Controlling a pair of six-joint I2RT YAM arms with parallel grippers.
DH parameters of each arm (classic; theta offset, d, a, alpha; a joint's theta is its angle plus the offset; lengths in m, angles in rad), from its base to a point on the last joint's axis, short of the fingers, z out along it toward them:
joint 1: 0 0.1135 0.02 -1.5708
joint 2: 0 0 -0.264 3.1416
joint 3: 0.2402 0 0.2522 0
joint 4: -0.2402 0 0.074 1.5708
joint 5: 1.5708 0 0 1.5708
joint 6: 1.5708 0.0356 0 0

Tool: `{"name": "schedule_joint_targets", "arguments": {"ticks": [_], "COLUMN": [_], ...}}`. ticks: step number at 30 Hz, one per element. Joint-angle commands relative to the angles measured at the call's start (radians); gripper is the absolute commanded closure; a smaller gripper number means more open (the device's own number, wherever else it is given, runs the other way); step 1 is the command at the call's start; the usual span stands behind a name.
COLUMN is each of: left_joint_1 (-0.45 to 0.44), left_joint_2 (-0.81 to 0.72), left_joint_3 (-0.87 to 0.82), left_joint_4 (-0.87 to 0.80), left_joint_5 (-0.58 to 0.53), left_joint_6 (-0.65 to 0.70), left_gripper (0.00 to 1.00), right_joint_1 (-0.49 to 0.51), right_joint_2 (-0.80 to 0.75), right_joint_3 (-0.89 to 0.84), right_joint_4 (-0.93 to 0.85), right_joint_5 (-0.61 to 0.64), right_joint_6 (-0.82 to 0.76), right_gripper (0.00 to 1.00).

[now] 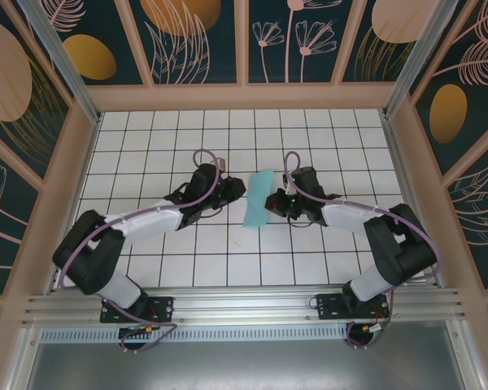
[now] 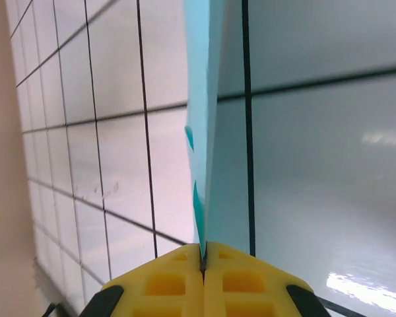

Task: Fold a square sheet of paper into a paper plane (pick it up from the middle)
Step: Turn over the paper at the center of the table.

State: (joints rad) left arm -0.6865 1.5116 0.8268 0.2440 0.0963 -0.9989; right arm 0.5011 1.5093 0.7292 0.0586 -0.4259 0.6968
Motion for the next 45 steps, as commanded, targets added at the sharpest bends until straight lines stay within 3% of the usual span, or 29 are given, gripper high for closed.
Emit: {"name": "schedule_joint_targets", "arguments": {"ticks": [1,4,6,8,11,15,24,29,33,37,41,45], "left_joint_1": [0.012,0.020,0.024,0.029,0.034,0.036,0.042,0.045,0.047,0.048,0.049,0.048], "left_joint_2": [-0.088,-0.165,-0.212,-0.256,-0.325,-0.406,-0.529,-0.544,-0.518,-0.434,-0.239,0.015], "left_joint_3": [-0.035,-0.062,-0.084,-0.115,-0.168,-0.222,-0.279,-0.281,-0.271,-0.257,-0.147,-0.001], "left_joint_4": [-0.098,-0.133,-0.154,-0.156,-0.158,-0.171,-0.201,-0.211,-0.203,-0.123,-0.053,0.000], "left_joint_5": [-0.161,-0.251,-0.312,-0.362,-0.428,-0.502,-0.561,-0.540,-0.495,-0.388,-0.170,0.078], "left_joint_6": [0.002,-0.004,-0.021,-0.044,-0.086,-0.116,-0.101,-0.068,-0.050,-0.024,0.036,0.064], "left_gripper": [0.75,0.73,0.71,0.70,0.70,0.69,0.67,0.66,0.67,0.62,0.63,0.72], "right_joint_1": [0.015,0.086,0.136,0.184,0.244,0.316,0.426,0.429,0.407,0.315,0.168,-0.004], "right_joint_2": [-0.085,-0.079,-0.034,0.028,0.124,0.274,0.563,0.591,0.451,0.231,0.046,-0.066], "right_joint_3": [0.139,0.277,0.378,0.461,0.526,0.576,0.787,0.836,0.747,0.539,0.311,0.098], "right_joint_4": [-0.357,-0.629,-0.809,-0.962,-1.085,-1.128,-1.077,-0.978,-0.798,-0.573,-0.410,-0.225], "right_joint_5": [0.259,0.574,0.809,0.967,1.074,1.073,0.856,0.691,0.532,0.368,0.253,0.078], "right_joint_6": [-0.168,-0.251,-0.240,-0.222,-0.197,-0.160,-0.139,-0.152,-0.166,-0.156,-0.128,-0.139], "right_gripper": [1.00,1.00,1.00,1.00,1.00,1.00,0.93,0.73,0.64,0.56,0.55,0.55]}}
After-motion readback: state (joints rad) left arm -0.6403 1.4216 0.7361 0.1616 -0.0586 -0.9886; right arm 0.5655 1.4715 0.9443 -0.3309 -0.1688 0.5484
